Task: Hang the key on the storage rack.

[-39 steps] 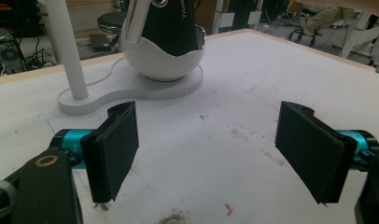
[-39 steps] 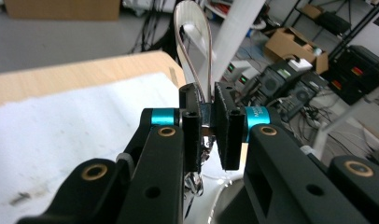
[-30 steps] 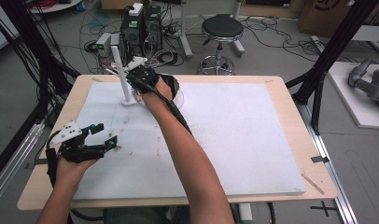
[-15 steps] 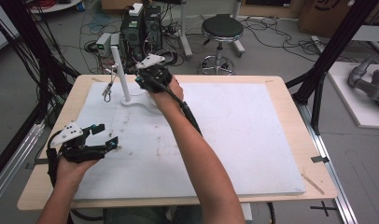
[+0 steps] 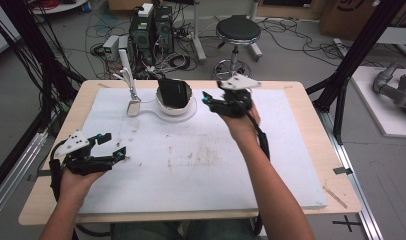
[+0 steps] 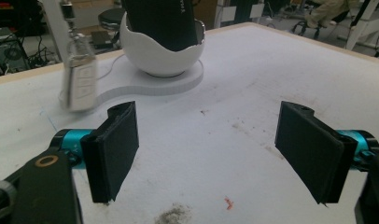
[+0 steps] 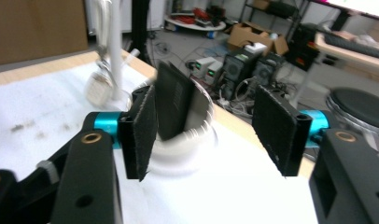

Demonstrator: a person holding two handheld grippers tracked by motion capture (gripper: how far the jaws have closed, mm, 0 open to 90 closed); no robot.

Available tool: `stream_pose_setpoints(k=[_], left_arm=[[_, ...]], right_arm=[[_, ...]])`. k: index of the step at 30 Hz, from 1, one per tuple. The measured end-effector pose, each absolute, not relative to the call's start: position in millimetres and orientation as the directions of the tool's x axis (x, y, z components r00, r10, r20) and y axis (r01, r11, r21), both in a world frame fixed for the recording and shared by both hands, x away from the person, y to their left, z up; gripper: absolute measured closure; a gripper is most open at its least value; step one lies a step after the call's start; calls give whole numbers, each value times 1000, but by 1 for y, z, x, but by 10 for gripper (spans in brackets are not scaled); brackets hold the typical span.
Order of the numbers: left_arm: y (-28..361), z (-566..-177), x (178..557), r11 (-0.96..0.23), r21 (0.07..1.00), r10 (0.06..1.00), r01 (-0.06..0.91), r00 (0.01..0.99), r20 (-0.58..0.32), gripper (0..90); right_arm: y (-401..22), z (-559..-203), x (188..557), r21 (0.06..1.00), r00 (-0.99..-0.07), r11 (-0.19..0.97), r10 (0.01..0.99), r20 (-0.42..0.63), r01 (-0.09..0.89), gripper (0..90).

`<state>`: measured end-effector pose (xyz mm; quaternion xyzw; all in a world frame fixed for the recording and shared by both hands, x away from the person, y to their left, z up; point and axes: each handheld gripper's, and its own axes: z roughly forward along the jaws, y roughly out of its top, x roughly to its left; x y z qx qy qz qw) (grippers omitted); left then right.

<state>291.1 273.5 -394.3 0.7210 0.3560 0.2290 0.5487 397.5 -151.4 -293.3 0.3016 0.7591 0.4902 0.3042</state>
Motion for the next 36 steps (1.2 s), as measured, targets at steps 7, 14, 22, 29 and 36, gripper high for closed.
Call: stream_pose_setpoints(k=[7,14,22,29,36], left_arm=[[274,-392,292,-151,958,762,246,646,-46,216],[272,-394,295,-144,958,758,248,650,-54,211],[267,-401,296,-168,951,771,260,635,-37,211],[266,-400,292,-175,954,766,244,642,-24,211],[266,-401,292,-174,953,766,248,643,-27,211]], right_arm=[[-221,-321,362,950,-586,257,803,-109,176,372],[-259,-356,340,951,-551,220,832,-67,217,310],[-265,-398,336,930,-543,215,839,-20,297,218],[-273,-400,335,924,-520,198,854,0,326,207],[-281,-402,333,924,-496,195,868,-6,330,207]])
